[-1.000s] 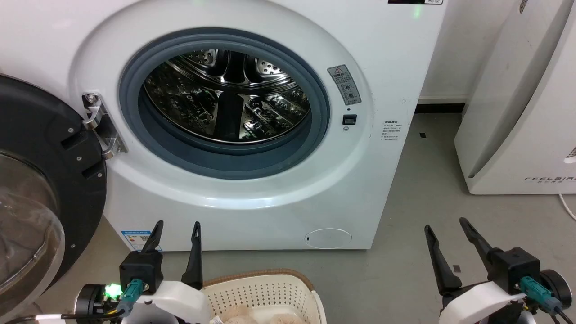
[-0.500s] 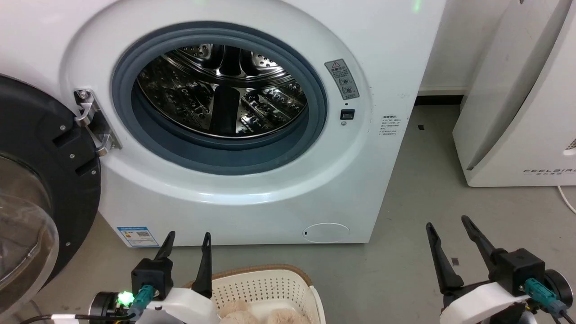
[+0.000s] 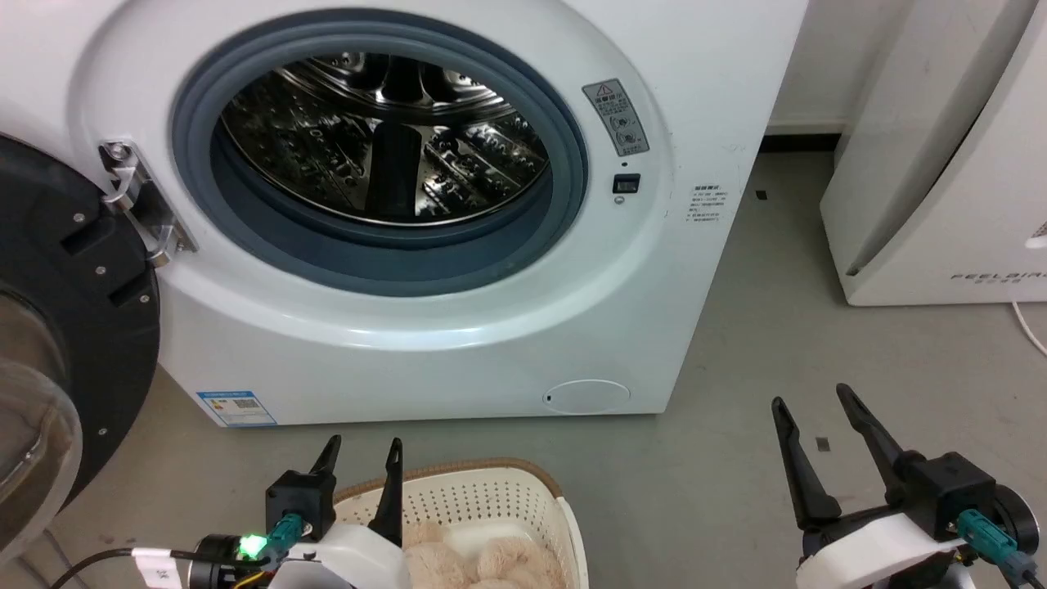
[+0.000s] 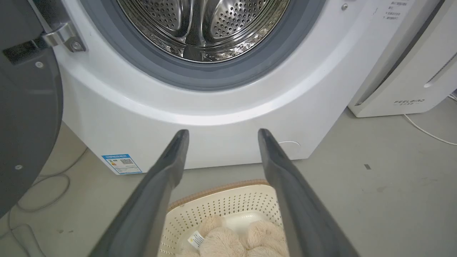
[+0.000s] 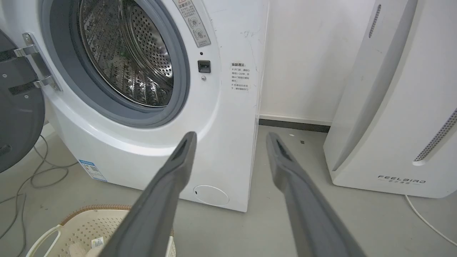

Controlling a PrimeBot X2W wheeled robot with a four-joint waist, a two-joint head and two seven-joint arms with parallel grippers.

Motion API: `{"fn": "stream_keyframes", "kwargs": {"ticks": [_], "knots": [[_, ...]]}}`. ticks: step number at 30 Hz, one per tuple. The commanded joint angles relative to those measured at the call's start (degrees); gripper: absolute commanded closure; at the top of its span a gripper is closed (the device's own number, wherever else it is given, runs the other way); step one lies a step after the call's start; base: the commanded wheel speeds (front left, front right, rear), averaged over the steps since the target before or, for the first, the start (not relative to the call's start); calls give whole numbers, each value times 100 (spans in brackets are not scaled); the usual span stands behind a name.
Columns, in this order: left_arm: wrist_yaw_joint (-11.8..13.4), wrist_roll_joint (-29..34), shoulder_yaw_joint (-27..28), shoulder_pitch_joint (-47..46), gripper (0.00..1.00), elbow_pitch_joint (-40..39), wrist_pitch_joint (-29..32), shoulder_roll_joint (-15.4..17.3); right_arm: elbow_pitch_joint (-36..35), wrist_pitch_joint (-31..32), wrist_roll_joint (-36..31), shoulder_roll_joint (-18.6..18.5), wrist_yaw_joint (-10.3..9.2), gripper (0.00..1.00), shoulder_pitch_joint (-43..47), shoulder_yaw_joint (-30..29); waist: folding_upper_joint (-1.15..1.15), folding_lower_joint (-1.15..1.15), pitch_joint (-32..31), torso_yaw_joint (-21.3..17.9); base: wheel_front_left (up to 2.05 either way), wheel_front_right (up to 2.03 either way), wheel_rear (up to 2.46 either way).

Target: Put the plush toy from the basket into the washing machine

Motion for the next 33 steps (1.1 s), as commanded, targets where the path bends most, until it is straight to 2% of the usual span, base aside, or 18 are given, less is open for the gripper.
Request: {"fn": "stream_keyframes", "kwargs": {"ticks": [1, 23, 33], "knots": [[-20, -64, -41, -145, 0, 163, -47, 9, -48, -65, 35, 0, -2, 0, -86, 18, 0, 0, 82, -23, 0, 0, 0], [-160, -319, -316, -1096, 0, 1948, -305, 171, -208, -315, 120, 0, -3, 0, -287, 169, 0, 0, 984, -281, 0, 0, 0], [-244, -423, -502, -1655, 0, 2915, -273, 357, -365, -435, 232, 0, -3, 0, -459, 205, 0, 0, 1559, -463, 0, 0, 0]]}}
